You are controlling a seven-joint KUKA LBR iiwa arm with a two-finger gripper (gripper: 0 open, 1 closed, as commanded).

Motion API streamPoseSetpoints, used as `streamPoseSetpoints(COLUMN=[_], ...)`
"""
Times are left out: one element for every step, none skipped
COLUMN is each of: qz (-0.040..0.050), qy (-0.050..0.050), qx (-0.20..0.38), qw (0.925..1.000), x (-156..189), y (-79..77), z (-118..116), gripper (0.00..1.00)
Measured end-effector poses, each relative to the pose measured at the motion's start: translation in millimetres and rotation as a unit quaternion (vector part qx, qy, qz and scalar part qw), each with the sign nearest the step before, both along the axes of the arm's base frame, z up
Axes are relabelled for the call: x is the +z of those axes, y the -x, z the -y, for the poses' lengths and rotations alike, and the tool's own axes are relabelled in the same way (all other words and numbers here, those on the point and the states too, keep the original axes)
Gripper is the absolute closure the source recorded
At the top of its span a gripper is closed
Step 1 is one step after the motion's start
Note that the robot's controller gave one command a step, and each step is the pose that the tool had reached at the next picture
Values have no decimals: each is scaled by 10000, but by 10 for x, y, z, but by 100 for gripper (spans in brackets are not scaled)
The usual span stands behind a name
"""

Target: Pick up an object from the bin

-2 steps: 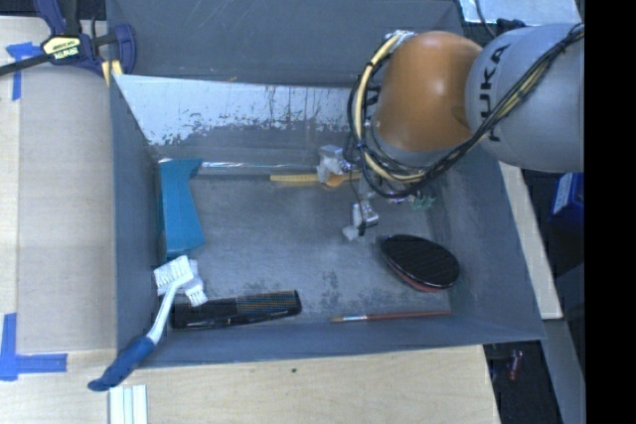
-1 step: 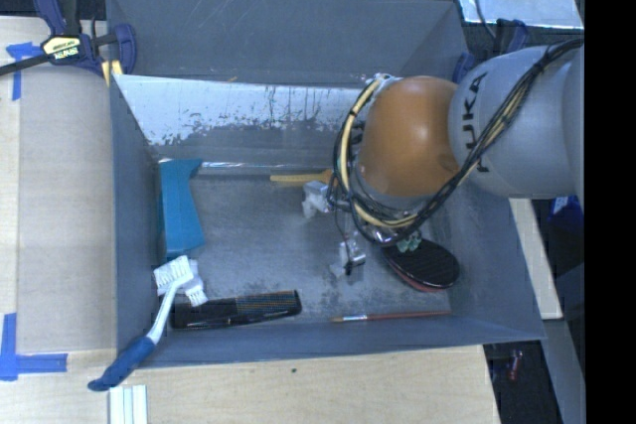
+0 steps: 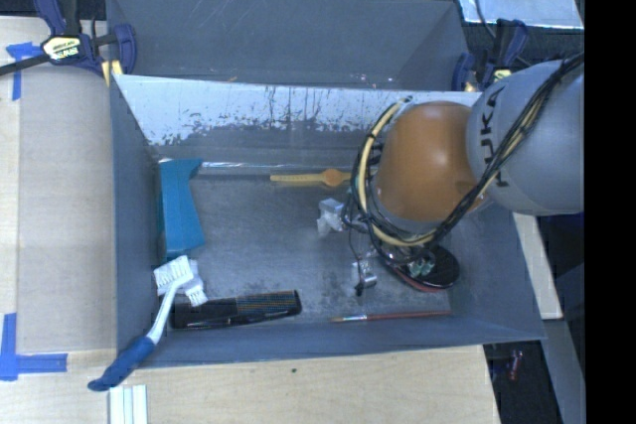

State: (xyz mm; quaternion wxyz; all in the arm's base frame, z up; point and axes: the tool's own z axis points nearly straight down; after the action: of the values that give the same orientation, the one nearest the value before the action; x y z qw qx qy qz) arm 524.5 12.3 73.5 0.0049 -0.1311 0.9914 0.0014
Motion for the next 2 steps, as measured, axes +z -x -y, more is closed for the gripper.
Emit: streamPoseSetpoints(qz=[-15,-9], qy=[16,20], qx=[887,1086], qw=[9961,9941], x=[-19,-22], y=[87,201], z=[319,537], gripper=[0,0])
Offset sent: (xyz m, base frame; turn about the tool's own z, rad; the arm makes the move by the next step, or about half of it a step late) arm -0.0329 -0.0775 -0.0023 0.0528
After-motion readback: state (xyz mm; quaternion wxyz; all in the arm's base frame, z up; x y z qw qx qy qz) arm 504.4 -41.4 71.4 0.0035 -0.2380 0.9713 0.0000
